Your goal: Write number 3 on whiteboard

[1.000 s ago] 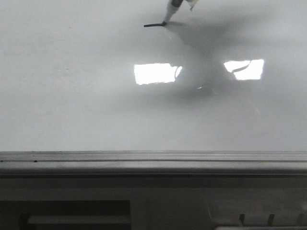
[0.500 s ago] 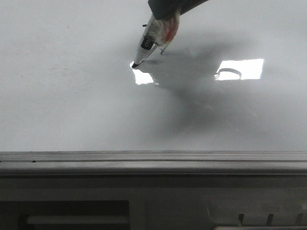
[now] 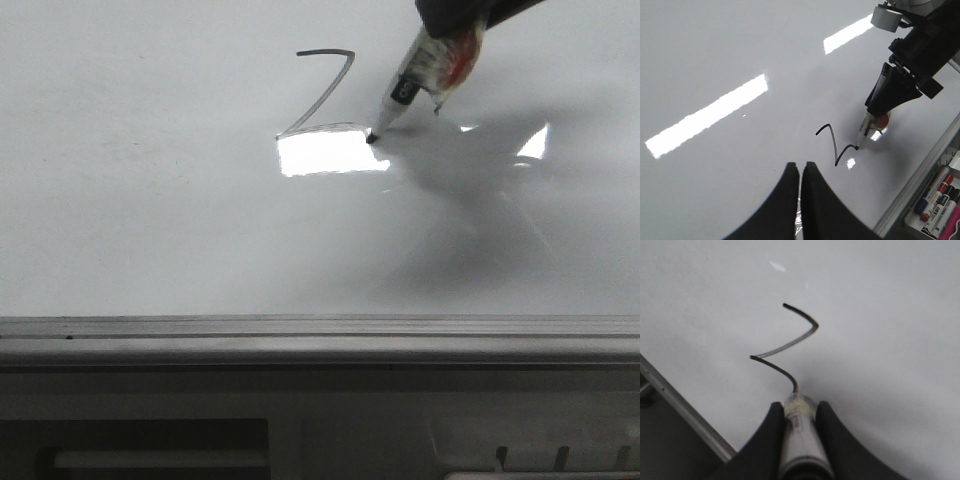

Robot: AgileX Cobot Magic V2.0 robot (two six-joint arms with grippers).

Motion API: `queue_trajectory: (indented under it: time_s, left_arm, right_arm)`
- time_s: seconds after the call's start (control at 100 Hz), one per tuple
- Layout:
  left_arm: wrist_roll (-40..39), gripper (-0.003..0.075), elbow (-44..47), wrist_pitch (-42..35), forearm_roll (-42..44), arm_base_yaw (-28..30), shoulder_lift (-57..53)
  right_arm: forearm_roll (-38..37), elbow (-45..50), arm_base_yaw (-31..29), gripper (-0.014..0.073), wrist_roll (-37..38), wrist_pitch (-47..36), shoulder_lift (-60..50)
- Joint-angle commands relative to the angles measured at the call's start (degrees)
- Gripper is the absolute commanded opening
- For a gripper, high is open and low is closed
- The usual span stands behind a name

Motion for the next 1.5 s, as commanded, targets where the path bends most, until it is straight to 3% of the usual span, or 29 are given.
queue_trajectory:
  time_s: [0.0,0.1,0.29,0.58,0.66,0.71,0.81,0.88,1.07,1.19,1.49]
  left_arm:
    - [-0.8,-0.0020,-1.3,-4.5,-1.5,0.1,0.6]
    - [-0.8,-0.0020,-1.3,-5.6,-1.5,0.1,0.6]
    - [-0.8,-0.0020,-1.3,-6.4,-1.6,0.1,0.6]
    - [-0.8,-0.0013,-1.3,-6.4,-5.8,0.1,0.7]
    - [-0.2,0.0051,-1.6,-5.8,-8.6,0.1,2.0]
    - [0.2,0.0141,-2.4,-4.2,-10.5,0.1,3.7]
    - [2.0,0.0316,-5.5,2.8,-14.1,0.1,8.9]
    - [4.8,0.0377,-8.1,9.1,-18.0,0.1,13.5]
    - [17.2,0.0372,-13.7,22.6,-29.7,0.1,25.3]
    - [20.2,0.0372,-15.4,25.1,-32.6,0.1,30.4]
    - [23.8,0.0366,-15.7,25.8,-33.6,0.1,34.1]
  right_arm:
    - [1.2,2.1,1.0,-0.0040,-0.3,-4.3,0.6]
    - [3.3,4.0,4.7,-0.0040,-0.3,-8.8,2.8]
    - [3.5,3.7,8.3,-0.0040,-0.3,-9.6,5.6]
    - [3.7,-5.9,11.7,-0.0041,-2.3,-5.5,-5.1]
    - [3.7,-9.4,12.7,-0.0041,-6.3,-4.9,-7.5]
    - [3.7,-11.2,12.8,-0.0041,-8.1,-3.4,-8.1]
    - [3.6,-14.2,12.8,-0.0041,-12.6,3.0,-7.6]
    - [3.6,-14.9,13.2,-0.0041,-15.5,6.6,-6.8]
    - [3.6,-14.9,18.6,-0.0041,-22.5,8.9,-4.8]
    - [3.6,-14.9,22.8,-0.0041,-23.9,6.0,-3.9]
    - [5.9,-14.9,24.1,-0.0042,-23.9,3.6,-3.8]
